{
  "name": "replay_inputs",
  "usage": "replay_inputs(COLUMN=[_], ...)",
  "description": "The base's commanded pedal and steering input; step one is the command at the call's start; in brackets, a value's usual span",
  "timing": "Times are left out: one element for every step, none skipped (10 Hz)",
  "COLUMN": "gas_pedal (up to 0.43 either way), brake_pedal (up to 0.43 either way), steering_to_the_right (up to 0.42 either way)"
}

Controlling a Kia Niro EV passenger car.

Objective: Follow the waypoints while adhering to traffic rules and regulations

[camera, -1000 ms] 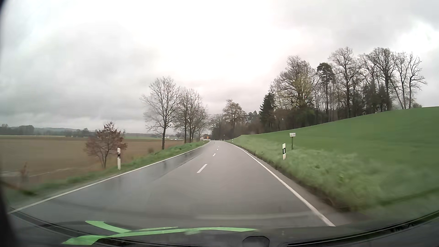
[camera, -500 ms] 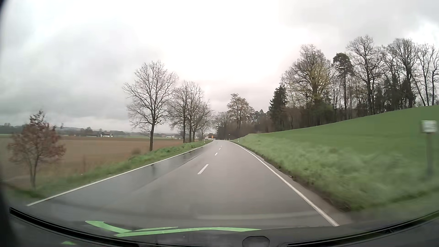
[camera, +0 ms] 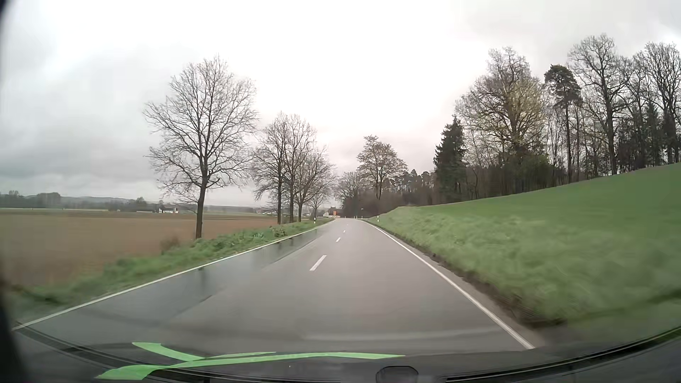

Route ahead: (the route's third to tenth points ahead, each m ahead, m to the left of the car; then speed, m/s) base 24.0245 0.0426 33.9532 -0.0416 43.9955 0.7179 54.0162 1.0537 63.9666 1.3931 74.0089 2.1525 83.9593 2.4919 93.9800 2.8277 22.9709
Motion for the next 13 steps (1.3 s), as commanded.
replay_inputs(gas_pedal=[0.098, 0.110, 0.118, 0.130, 0.130, 0.150, 0.157, 0.157, 0.169, 0.169, 0.177, 0.177, 0.177], brake_pedal=[0.000, 0.000, 0.000, 0.000, 0.000, 0.000, 0.000, 0.000, 0.000, 0.000, 0.000, 0.000, 0.000], steering_to_the_right=[-0.005, -0.005, -0.005, -0.005, -0.005, -0.004, -0.002, -0.002, -0.002, -0.001, -0.002, -0.001, -0.002])
